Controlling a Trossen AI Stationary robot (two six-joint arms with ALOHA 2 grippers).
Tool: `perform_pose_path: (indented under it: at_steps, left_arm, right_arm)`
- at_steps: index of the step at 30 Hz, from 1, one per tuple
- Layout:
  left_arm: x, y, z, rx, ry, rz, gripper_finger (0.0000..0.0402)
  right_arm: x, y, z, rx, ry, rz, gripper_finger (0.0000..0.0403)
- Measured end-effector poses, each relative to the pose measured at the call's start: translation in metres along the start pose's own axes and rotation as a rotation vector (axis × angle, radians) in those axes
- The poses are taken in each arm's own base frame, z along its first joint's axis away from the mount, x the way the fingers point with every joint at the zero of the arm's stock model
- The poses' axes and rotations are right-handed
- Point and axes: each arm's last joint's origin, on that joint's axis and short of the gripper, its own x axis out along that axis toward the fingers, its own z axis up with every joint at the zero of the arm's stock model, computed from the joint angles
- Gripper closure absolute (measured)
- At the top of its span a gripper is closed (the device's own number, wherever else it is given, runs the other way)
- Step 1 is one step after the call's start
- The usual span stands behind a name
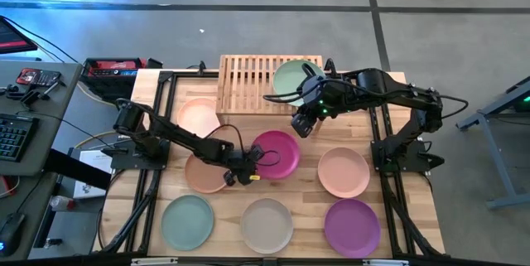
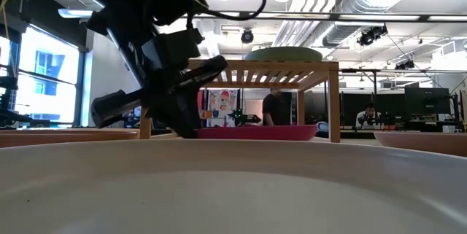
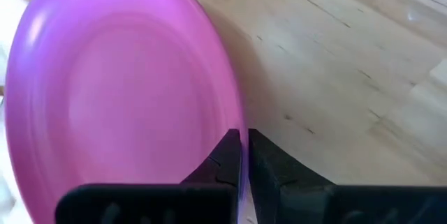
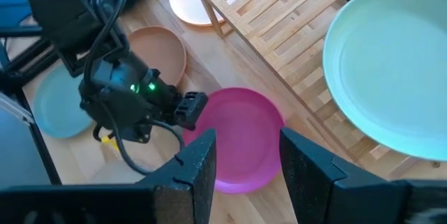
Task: Place and stack plates onto a shelf
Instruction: Stack the pink plate on top of the green plate on the shelf
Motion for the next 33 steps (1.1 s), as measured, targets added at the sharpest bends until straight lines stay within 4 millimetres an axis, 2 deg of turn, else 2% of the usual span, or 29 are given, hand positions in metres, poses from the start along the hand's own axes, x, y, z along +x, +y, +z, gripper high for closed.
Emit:
perform_pose_path:
  at_steps: [5,12,25,33]
  left_arm:
    - [-0.008,-0.008,0.005,0.024,0.054,0.015,0.04]
    - [-0.031,-0.01,0.013,-0.012,0.096,0.084,0.04]
    - [-0.091,-0.018,0.029,0.021,0.03,0.143,0.0401]
    - [-0.116,-0.023,0.037,0.045,-0.019,0.196,0.0401]
  right_arm:
    - [0.0,0.0,0.0,0.094,0.009,0.011,0.027]
    - [0.004,0.005,-0.007,0.23,0.077,0.05,0.027]
    - [0.038,0.018,-0.04,0.317,0.198,-0.052,0.027]
    - [0.068,0.017,-0.056,0.346,0.226,-0.102,0.027]
